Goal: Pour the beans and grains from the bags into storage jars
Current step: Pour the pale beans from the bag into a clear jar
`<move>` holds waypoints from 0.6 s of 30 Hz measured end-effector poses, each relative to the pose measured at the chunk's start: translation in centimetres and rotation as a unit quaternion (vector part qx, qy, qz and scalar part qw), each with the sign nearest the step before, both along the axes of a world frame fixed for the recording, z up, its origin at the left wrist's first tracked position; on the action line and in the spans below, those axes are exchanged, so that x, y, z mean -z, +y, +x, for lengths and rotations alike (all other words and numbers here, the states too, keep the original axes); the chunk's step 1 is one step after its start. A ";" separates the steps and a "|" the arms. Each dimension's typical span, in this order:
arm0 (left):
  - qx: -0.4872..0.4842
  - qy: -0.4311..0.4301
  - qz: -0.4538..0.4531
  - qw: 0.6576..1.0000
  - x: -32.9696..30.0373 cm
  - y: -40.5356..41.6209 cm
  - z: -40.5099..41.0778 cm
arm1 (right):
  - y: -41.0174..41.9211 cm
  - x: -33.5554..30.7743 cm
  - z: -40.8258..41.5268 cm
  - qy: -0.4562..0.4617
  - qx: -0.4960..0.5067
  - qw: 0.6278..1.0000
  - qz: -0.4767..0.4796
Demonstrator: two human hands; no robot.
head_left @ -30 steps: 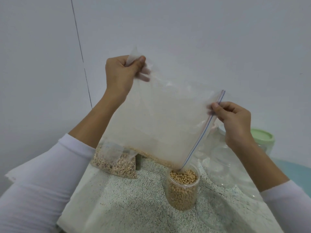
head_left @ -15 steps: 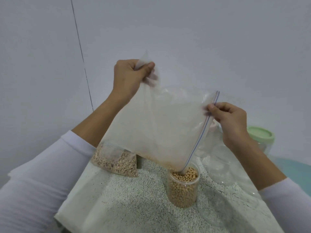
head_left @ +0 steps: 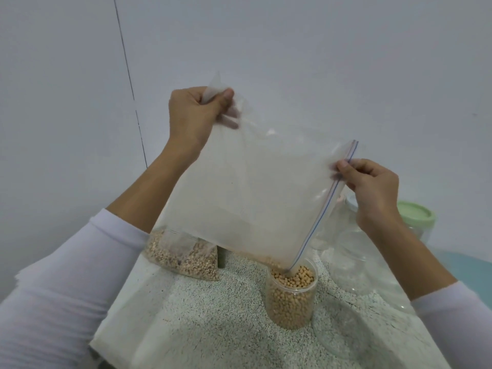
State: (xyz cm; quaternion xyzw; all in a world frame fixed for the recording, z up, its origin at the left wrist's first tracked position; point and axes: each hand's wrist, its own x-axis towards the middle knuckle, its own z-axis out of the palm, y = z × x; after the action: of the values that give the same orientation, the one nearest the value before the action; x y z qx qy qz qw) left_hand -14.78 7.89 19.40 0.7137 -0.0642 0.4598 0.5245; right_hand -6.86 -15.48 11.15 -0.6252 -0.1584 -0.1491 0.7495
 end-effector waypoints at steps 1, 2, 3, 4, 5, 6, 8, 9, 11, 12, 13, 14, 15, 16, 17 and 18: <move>0.002 0.004 0.001 1.000 0.0 0.1 -0.1 | 0.0 0.0 0.0 -0.002 -0.003 1.000 -0.007; 0.007 0.009 0.001 1.000 0.0 0.2 -0.2 | 0.0 0.0 -0.1 -0.002 -0.010 1.000 -0.015; 0.012 0.009 -0.002 1.000 0.1 0.2 -0.3 | 0.1 0.0 -0.2 -0.001 -0.014 1.000 -0.017; 0.014 0.003 -0.006 1.000 0.0 0.2 -0.4 | 0.1 0.0 -0.3 -0.002 -0.011 1.000 -0.011; 0.013 -0.006 -0.009 1.000 -0.1 0.3 -0.4 | 0.0 -0.1 -0.2 -0.005 -0.005 1.000 -0.003; 0.012 -0.011 -0.011 1.000 -0.1 0.3 -0.4 | 0.1 -0.1 -0.2 -0.009 -0.004 1.000 -0.002; 0.009 0.002 -0.003 1.000 -0.2 0.2 -0.4 | 0.3 -0.2 -0.3 -0.008 -0.018 1.000 -0.017; 0.009 0.010 0.002 1.000 -0.2 0.1 -0.4 | 0.3 -0.2 -0.3 -0.005 -0.019 1.000 -0.022; 0.008 0.005 0.000 1.000 -0.3 0.1 -0.3 | 0.3 0.0 -0.3 -0.008 -0.002 1.000 -0.006; 0.008 -0.001 -0.005 1.000 -0.3 0.1 -0.3 | 0.3 0.0 -0.2 -0.010 0.006 1.000 0.003; 0.009 -0.001 -0.006 1.000 -0.3 0.2 -0.2 | 0.3 -0.1 -0.2 -0.010 0.006 1.000 0.002; 0.011 0.004 -0.005 1.000 -0.3 0.2 -0.2 | 0.3 -0.1 -0.3 -0.007 -0.003 1.000 -0.006; 0.013 0.010 -0.003 1.000 -0.2 0.2 -0.1 | 0.3 -0.1 -0.3 -0.004 -0.013 1.000 -0.014; 0.013 0.011 -0.003 1.000 -0.1 0.3 -0.2 | 0.4 0.0 -0.4 -0.001 -0.015 1.000 -0.013; 0.014 0.005 -0.007 1.000 -0.1 0.4 -0.2 | 0.3 0.0 -0.3 -0.003 -0.008 1.000 -0.005; 0.014 -0.004 -0.012 1.000 -0.1 0.5 -0.2 | 0.2 0.0 -0.3 -0.006 0.001 1.000 0.002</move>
State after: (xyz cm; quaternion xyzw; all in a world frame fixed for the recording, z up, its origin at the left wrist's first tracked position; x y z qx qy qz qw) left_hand -14.94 8.38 19.48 0.7045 -0.0706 0.4556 0.5396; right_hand -7.17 -15.31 11.17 -0.6232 -0.1617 -0.1539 0.7495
